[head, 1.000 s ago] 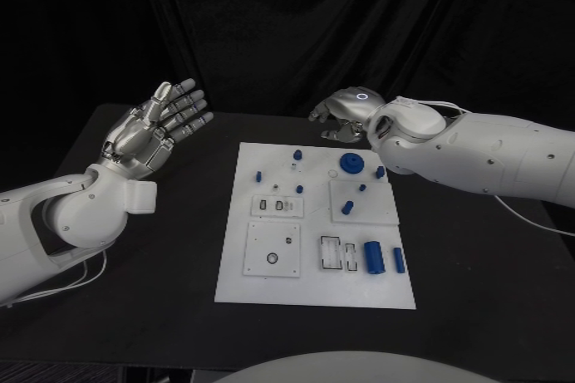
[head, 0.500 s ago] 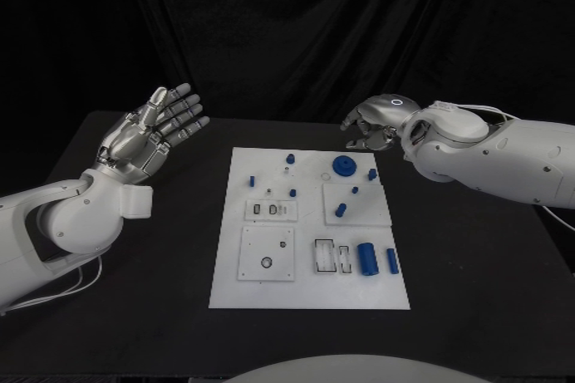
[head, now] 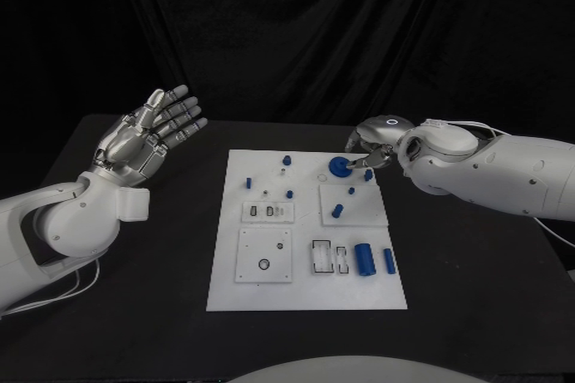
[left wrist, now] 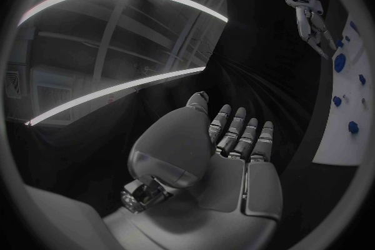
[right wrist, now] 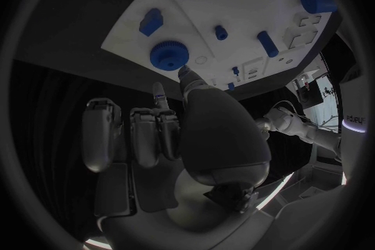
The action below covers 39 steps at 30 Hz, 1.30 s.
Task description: Assemble the parts on the task board
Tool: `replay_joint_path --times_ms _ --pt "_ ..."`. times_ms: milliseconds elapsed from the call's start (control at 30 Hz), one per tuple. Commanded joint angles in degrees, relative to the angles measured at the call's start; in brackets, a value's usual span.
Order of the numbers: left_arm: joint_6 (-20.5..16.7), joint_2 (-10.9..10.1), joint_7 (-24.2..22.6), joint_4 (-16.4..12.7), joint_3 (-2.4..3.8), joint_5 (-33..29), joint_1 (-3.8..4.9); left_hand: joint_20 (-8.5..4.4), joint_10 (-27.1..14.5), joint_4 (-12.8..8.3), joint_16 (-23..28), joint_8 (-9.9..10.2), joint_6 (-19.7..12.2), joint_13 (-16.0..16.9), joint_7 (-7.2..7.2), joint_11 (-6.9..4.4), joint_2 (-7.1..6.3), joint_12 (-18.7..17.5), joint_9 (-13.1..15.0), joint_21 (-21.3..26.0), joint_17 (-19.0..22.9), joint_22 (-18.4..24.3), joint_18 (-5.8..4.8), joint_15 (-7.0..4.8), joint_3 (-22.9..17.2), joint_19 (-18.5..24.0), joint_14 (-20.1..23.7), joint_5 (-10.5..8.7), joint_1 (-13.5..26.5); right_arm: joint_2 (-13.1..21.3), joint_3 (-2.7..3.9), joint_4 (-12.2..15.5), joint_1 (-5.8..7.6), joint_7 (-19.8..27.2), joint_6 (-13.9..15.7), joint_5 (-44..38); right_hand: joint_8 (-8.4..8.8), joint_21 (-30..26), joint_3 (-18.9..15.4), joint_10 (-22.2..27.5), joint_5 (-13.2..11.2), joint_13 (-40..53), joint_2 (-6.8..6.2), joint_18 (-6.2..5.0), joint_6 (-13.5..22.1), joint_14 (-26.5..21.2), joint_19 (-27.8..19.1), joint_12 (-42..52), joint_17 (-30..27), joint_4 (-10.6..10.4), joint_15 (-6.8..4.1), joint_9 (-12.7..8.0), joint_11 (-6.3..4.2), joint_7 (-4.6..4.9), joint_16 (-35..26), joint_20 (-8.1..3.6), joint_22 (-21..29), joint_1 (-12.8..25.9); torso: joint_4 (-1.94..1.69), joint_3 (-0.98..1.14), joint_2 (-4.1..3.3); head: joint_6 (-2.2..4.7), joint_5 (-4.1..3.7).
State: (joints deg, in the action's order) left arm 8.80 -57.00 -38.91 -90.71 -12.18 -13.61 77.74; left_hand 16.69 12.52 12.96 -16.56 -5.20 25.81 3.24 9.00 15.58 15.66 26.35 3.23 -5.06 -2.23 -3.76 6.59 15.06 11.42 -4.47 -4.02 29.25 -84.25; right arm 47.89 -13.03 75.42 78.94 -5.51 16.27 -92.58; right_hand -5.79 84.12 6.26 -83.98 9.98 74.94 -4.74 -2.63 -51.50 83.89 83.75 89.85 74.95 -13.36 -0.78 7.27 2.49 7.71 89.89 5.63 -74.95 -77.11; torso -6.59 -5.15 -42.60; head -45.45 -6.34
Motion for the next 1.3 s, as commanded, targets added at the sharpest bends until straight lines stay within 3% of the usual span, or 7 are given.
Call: replay_joint_path --times_ms 33,267,467,733,1000,1300 --pt "1.2 0.02 -1.87 -0.05 0.06 -0.27 -0.04 0.11 0.47 0.11 -0.31 -0.31 0.45 0.09 4.67 -0.11 0.54 0.16 0.08 -0.22 -0.1 -0.05 -0.88 0.02 -0.33 -0.43 -0.54 0.11 -0.1 -0.12 0.03 -0.45 -0.6 -1.35 -2.26 -0.18 0.25 0.76 0.18 -6.02 0.34 15.06 0.08 0.8 -0.23 6.11 1.27 0.15 15.05 -0.26 0.2 0.02 0.37 0.07 0.11 0.04 -10.3 0.27 -0.01 -0.05 -0.01 0.18 -0.01" --pt "1.27 0.01 -1.77 0.03 0.06 -0.27 -0.05 0.11 0.56 0.09 -0.37 -0.33 0.49 0.1 4.66 -0.07 0.56 0.26 0.08 -0.2 -0.11 -0.03 -0.91 0.05 -0.39 -0.42 -0.59 0.06 -0.05 -0.67 0.03 -1.2 -1.25 -1.29 -2.21 -0.18 1.28 0.61 0.46 -6.02 0.94 15.06 0.03 0.71 1.08 6.11 1.1 0.15 15.05 0.35 0.37 -0.39 0.52 0.34 0.11 0.23 -10.23 -0.52 -0.16 -0.09 0.0 0.28 -0.33" --pt "1.47 0.21 -1.44 0.22 0.06 -0.27 -0.07 0.11 0.61 0.07 -0.33 -0.32 0.44 0.11 4.64 -0.02 0.57 0.3 0.07 -0.15 -0.1 0.01 -0.94 0.08 -0.44 -0.39 -0.61 0.0 0.02 -1.38 0.04 -1.82 -1.51 -1.07 -0.34 -0.18 1.77 0.44 1.28 -6.02 4.82 15.06 0.34 0.65 1.61 6.11 0.91 0.15 15.05 1.83 0.47 -0.8 0.64 0.5 0.11 0.37 -10.24 -2.07 -0.03 -0.06 0.0 0.18 -0.31" --pt "1.75 0.42 -0.99 0.45 0.07 -0.27 -0.09 0.1 0.64 0.07 -0.35 -0.33 0.47 0.11 4.64 0.0 0.57 0.32 0.08 -0.17 -0.1 -0.01 -0.96 0.09 -0.47 -0.42 -0.62 -0.07 0.07 -1.9 0.04 -2.34 -1.6 -0.79 2.97 -0.18 1.86 -0.46 2.17 -6.02 8.22 15.06 0.78 0.34 2.12 6.11 0.06 0.15 15.05 2.77 0.22 -1.08 0.31 0.25 0.11 0.22 -9.63 -2.8 0.02 0.02 0.0 0.14 -0.29" --pt "1.84 0.45 -0.75 0.51 0.07 -0.27 -0.1 0.1 0.69 0.06 -0.38 -0.34 0.5 0.11 4.62 0.03 0.58 0.38 0.08 -0.19 -0.09 -0.01 -0.98 0.1 -0.52 -0.44 -0.64 -0.18 0.15 -2.2 0.05 -2.75 -1.62 -1.11 3.08 -0.18 1.88 -0.73 2.21 -6.02 8.61 15.06 0.97 0.26 2.22 6.11 -0.18 0.15 15.05 2.43 0.27 -1.14 0.42 0.39 0.11 0.21 -9.46 -2.1 -0.04 0.02 -0.04 0.27 -0.45" --pt "2.03 0.66 -0.55 0.72 0.07 -0.27 -0.11 0.09 0.7 0.04 -0.28 -0.33 0.44 0.11 4.62 0.03 0.57 0.38 0.07 -0.16 -0.08 0.01 -0.99 0.1 -0.55 -0.42 -0.61 -0.2 0.18 -3.08 0.05 -3.55 -1.77 -1.5 2.32 -0.18 1.87 -1.01 1.85 -6.02 5.53 15.06 0.99 0.2 2.58 6.11 -0.35 0.15 15.05 1.91 0.38 -1.3 0.54 0.48 0.11 0.3 -9.4 -0.69 -0.01 -0.08 0.03 0.23 -0.58"
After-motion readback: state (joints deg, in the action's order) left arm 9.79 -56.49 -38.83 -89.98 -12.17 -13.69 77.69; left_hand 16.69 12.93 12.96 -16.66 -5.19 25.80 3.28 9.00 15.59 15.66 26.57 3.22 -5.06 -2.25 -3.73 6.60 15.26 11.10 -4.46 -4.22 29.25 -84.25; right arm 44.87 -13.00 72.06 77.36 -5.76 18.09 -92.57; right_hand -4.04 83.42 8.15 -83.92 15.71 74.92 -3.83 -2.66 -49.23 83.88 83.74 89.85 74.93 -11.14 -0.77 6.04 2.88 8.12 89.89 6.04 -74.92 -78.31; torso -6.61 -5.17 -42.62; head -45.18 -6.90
